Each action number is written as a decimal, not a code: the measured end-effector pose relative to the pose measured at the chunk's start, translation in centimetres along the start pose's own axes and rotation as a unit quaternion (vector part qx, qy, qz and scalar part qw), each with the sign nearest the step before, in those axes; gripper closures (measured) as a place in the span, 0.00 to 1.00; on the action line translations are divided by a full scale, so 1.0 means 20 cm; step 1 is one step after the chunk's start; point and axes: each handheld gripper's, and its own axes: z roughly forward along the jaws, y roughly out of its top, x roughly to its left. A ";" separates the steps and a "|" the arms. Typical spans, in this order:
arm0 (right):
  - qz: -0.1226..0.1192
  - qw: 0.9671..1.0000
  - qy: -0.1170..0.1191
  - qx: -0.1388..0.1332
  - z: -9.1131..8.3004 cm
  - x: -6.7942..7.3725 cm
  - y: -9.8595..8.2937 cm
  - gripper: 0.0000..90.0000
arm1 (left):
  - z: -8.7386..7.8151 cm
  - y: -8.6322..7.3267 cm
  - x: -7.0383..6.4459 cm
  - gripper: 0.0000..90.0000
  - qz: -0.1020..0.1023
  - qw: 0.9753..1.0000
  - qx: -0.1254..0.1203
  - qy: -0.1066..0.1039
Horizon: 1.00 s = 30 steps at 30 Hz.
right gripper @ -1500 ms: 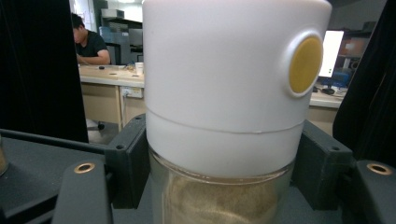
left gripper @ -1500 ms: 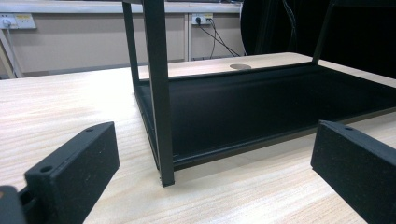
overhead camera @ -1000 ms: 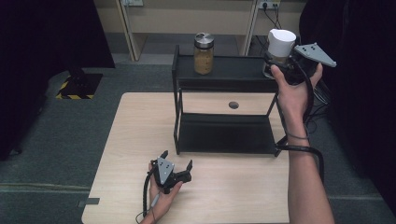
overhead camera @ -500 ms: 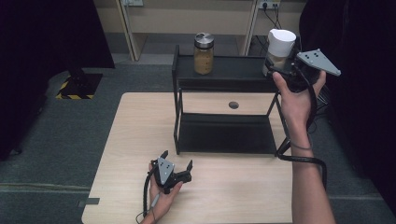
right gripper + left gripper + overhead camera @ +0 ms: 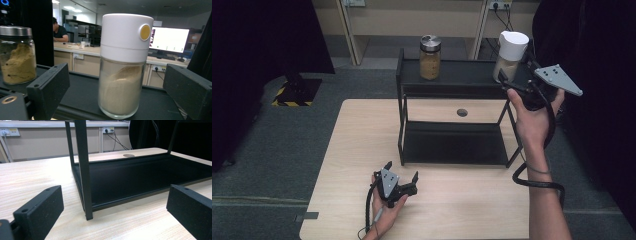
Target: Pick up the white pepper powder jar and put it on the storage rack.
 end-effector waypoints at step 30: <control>0.016 0.999 0.030 -0.014 -0.19 0.01 -0.20 0.07 | 0.00 0.00 0.00 0.00 0.001 1.000 0.001 0.002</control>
